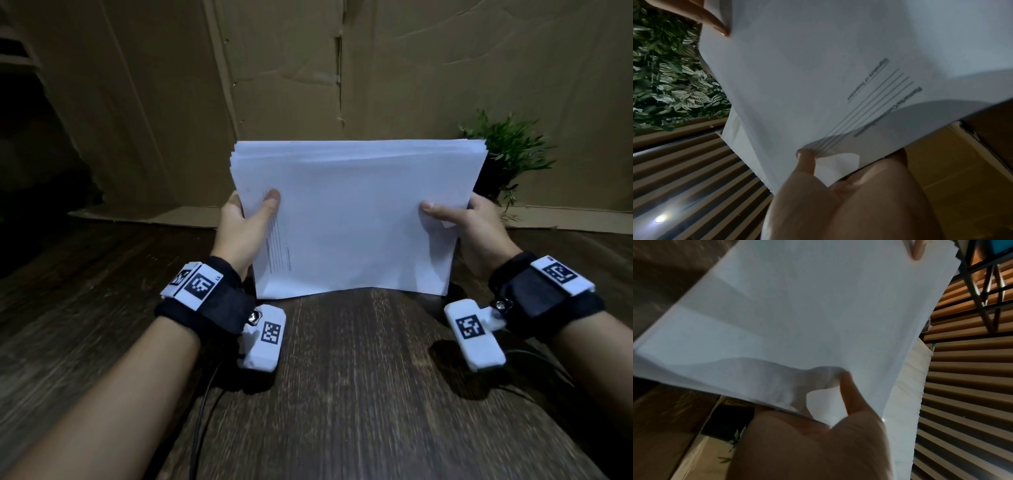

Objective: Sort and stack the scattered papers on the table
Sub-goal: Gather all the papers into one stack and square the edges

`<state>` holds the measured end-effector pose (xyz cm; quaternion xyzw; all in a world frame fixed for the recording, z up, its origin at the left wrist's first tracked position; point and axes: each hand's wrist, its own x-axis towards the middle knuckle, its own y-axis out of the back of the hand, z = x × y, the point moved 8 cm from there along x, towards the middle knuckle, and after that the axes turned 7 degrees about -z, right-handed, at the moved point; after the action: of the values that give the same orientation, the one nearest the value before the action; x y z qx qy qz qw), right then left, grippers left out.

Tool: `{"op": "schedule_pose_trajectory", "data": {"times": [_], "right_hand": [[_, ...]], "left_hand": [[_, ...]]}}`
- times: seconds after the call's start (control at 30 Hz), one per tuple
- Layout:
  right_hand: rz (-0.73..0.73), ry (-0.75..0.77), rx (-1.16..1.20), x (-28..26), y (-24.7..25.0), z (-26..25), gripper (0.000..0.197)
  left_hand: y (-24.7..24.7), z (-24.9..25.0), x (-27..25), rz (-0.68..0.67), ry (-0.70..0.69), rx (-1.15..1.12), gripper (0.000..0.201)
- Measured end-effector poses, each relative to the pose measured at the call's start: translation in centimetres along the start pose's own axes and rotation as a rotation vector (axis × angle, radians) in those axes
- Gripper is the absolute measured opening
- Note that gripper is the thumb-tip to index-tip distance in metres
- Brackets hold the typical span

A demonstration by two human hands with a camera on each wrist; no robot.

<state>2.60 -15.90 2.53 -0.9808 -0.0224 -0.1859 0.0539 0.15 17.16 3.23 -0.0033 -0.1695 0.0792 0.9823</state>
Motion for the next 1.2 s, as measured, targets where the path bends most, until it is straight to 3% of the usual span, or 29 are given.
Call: {"op": "schedule_pose_trajectory", "data": {"times": [0.17,0.43,0.57,0.7,0.8,0.97,1.1,1.2], "right_hand": [[0.015,-0.001,-0.009,-0.2,-0.1,0.5,0.048],[0.044,0.097,-0.027,0.1,-0.5,-3.5,0.025],[0.099,0.005,-0.005,0.2,-0.2,-0.8,0.034],[0.108,0.012,-0.046,0.1,0.0,-0.6,0.033],[0.095,0.077,-0.069,-0.2,-0.3,-1.8,0.031],[0.138,0.214,-0.123,-0.6,-0.3,-4.2,0.035],[0.262,0.286,-0.251,-1.0,-0.5,-5.1,0.027],[0.278,0.283,-0.192,-0.9,-0.4,-5.1,0.023]], "left_hand": [[0.0,-0.3,-0.1,0.016,0.008,0.006,0.037],[-0.1,1.3,0.7,0.057,-0.011,-0.094,0.038],[-0.7,-0.4,0.6,0.022,0.036,-0.038,0.042],[-0.8,-0.5,0.6,0.008,0.023,0.026,0.046],[-0.3,0.7,0.9,0.07,-0.048,0.034,0.047],[-0.3,3.5,1.4,0.055,-0.167,-0.066,0.015],[-2.3,3.7,0.9,0.063,-0.235,-0.064,0.014],[-3.2,5.2,0.4,0.101,-0.346,0.003,0.015]]}}
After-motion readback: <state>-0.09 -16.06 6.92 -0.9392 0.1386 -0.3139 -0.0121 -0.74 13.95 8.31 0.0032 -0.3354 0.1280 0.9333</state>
